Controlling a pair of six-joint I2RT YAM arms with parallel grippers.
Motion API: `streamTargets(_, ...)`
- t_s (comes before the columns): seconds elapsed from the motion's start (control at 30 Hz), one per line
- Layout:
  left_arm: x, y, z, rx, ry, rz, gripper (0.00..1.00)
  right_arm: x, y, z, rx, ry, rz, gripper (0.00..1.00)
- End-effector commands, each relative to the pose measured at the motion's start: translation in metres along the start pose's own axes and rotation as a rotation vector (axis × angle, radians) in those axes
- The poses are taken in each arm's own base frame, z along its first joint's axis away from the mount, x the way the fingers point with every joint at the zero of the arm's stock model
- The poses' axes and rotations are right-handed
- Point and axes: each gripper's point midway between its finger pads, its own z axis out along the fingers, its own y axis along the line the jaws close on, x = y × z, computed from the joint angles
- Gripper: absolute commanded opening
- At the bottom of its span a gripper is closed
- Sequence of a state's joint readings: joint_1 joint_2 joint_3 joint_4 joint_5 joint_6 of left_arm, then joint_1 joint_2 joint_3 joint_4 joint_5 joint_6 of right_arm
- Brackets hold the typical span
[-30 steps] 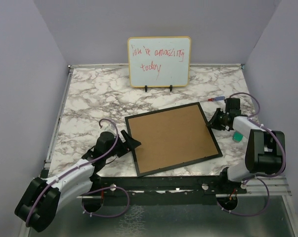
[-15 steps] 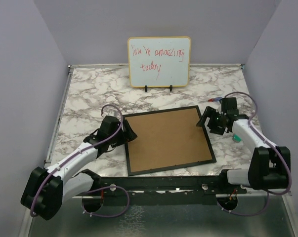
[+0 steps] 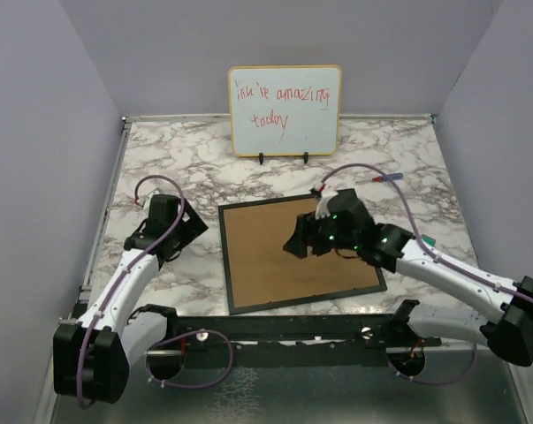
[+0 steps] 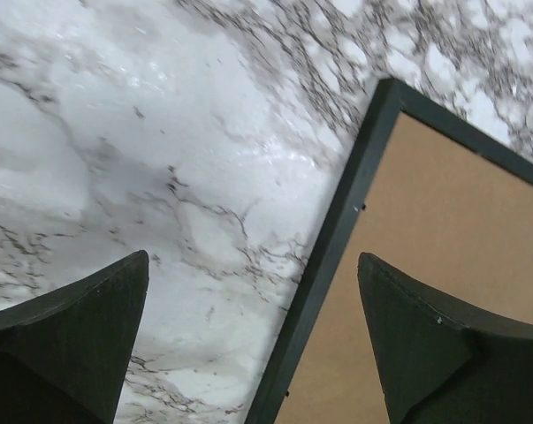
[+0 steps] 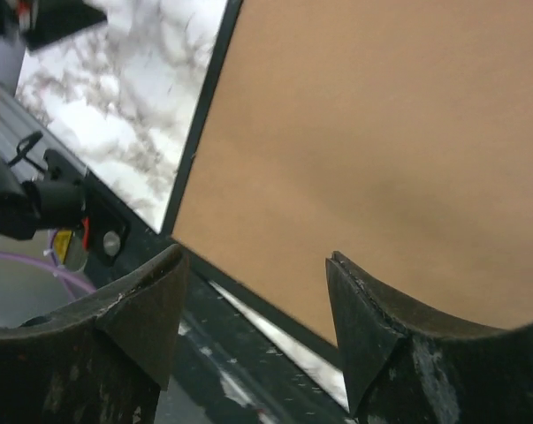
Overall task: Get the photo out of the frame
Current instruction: Turn over the photo frame at the center of the board.
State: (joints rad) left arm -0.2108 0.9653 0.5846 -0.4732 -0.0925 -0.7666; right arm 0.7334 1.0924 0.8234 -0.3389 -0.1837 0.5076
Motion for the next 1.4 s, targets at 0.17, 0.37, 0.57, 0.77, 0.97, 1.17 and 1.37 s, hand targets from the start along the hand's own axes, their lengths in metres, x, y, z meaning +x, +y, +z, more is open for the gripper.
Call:
streamTargets(0.17, -0.030, 0.024, -0.003, -0.031, 0.018, -0.137, 0.99, 0.086, 0.096, 0.083, 0.167, 0.050, 0.031, 0.60)
streamTargets(0.37, -0.035, 0.033, -0.006, -0.027, -0.007, -0.165, 0.99, 0.121, 0.133, 0.126, 0.301, 0.127, -0.057, 0.57)
streamTargets(0.57, -0.033, 0.044, -0.012, -0.048, -0.031, -0.253, 0.99, 0.144, 0.120, 0.144, 0.392, 0.178, -0.013, 0.51)
streamTargets(0.77, -0.032, 0.041, -0.016, -0.020, -0.048, -0.283, 0.99, 0.161, 0.108, 0.154, 0.454, 0.227, -0.038, 0.49)
streamTargets(0.97, -0.027, 0.039, -0.015, -0.010, -0.025, -0.289, 0.99, 0.164, 0.110, 0.166, 0.500, 0.249, -0.070, 0.45)
streamTargets(1.17, -0.028, 0.038, -0.015, -0.007, -0.029, -0.291, 0.99, 0.166, 0.096, 0.166, 0.616, 0.252, -0.107, 0.37)
streamTargets(1.37, -0.026, 0.038, -0.014, 0.000, -0.024, -0.293, 0.99, 0.171, 0.089, 0.166, 0.676, 0.247, -0.158, 0.30)
